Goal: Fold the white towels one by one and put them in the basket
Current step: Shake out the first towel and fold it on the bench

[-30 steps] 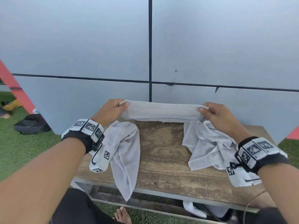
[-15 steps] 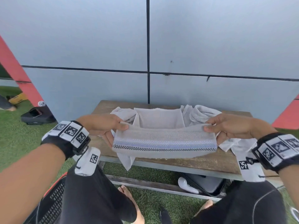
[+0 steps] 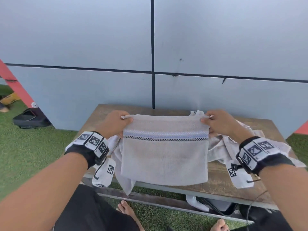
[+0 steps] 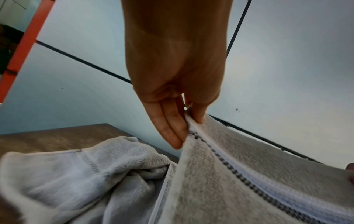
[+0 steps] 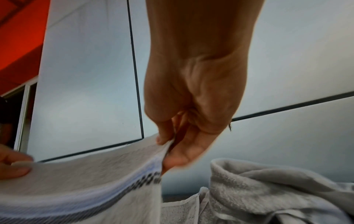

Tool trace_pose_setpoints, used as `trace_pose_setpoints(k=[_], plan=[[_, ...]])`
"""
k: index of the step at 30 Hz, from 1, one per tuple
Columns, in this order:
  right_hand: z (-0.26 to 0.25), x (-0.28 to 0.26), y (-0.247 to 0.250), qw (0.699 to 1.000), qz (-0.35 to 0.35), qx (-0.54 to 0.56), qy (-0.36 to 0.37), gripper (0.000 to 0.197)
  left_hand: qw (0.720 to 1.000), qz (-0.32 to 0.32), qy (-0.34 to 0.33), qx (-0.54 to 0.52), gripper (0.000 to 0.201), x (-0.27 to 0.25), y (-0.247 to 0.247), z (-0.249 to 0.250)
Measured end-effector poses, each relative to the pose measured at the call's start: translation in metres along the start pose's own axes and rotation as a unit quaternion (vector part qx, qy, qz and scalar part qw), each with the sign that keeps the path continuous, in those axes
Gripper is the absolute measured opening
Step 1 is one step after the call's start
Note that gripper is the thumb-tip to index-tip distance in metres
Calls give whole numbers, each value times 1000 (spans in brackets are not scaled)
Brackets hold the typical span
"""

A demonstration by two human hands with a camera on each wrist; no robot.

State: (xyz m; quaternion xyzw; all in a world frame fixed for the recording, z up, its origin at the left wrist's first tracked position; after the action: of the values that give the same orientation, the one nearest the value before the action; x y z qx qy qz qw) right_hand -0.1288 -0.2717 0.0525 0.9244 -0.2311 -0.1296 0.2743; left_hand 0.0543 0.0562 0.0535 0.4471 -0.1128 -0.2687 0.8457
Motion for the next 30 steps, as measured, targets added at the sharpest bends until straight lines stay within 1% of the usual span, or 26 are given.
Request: trace_pose_setpoints(k=[3,5,7,8,10,13,15,17,21,22,24,26,28,30], plan=[[-3,43,2,993,75,-81,27,30,998,49,4,24,22,50,-2,-4],[0,71,1,991,105,-75,26,25,996,77,13,37,28,82,-6,-7],[6,100,-5,991,119,-63,18,16,994,88,29,55,34,114,-13,-13],[10,114,-10,990,119,-69,16,14,993,89,34,75,34,128,-18,-17],[20,139,-22,987,111,-113,10,12,990,83,45,106,31,154,-32,-27],[40,162,-43,985,81,-152,-12,11,987,42,38,147,30,183,-61,-43],[53,173,-58,982,46,-184,-17,14,986,2,29,163,27,194,-81,-52],[60,178,-69,972,18,-234,-1,15,986,-24,14,167,19,198,-93,-56],[61,179,-83,955,-5,-289,69,7,985,-9,-38,168,19,202,-99,-56],[60,178,-86,950,-12,-302,76,5,985,-10,-47,168,19,202,-99,-55],[58,177,-90,945,-23,-320,65,2,985,-17,-54,163,19,202,-99,-54],[57,174,-93,941,-41,-332,53,9,985,-25,-53,159,18,200,-99,-52],[54,170,-94,945,-49,-320,47,14,986,-25,-53,157,18,197,-97,-48],[47,169,-89,961,-28,-268,56,16,987,-23,-52,148,16,195,-90,-40]])
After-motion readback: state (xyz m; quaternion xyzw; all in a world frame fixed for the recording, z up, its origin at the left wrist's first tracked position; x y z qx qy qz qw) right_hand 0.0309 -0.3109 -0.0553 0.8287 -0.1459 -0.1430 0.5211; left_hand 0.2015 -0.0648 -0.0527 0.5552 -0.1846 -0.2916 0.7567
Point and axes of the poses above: each hand's wrist, its own x-axis towards the middle knuckle, its own y-axis out of the back of the hand, z = x × y, the point moved 8 cm from there along x, towards the middle knuckle, and after that the axes turned 10 degrees about x, right-handed, at the moved point
